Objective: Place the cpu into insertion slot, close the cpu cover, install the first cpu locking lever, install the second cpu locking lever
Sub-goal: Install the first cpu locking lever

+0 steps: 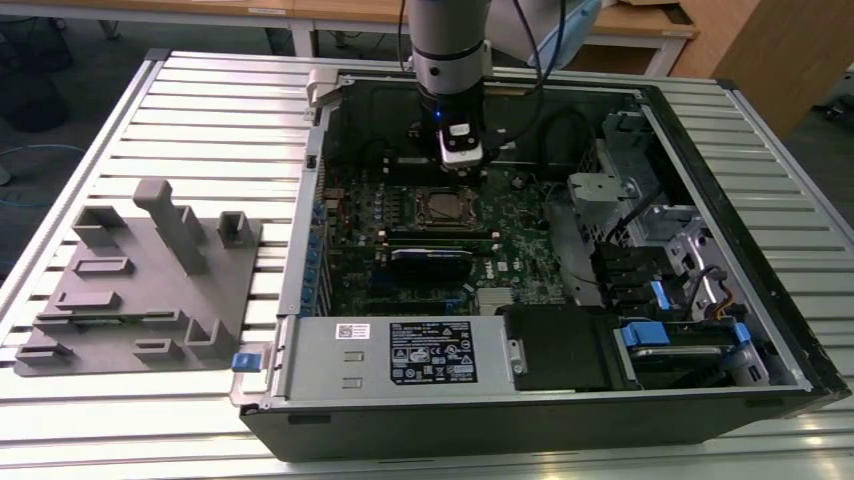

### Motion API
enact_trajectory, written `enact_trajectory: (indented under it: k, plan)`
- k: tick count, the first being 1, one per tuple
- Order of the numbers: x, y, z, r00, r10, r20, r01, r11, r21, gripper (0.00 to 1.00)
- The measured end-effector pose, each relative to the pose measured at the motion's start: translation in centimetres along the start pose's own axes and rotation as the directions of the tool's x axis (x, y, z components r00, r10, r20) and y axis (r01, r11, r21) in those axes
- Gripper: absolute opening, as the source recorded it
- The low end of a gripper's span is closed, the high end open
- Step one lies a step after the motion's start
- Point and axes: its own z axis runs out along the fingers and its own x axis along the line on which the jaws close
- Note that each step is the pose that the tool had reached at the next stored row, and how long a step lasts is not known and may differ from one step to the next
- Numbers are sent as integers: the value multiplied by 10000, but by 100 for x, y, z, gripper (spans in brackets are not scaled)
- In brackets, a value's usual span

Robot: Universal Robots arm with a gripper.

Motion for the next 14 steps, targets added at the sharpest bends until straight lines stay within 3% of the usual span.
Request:
enact_trajectory:
  k: [14]
  plan:
    - [21, 10, 2, 9998, 179, 50, -179, 9998, 5, 11]
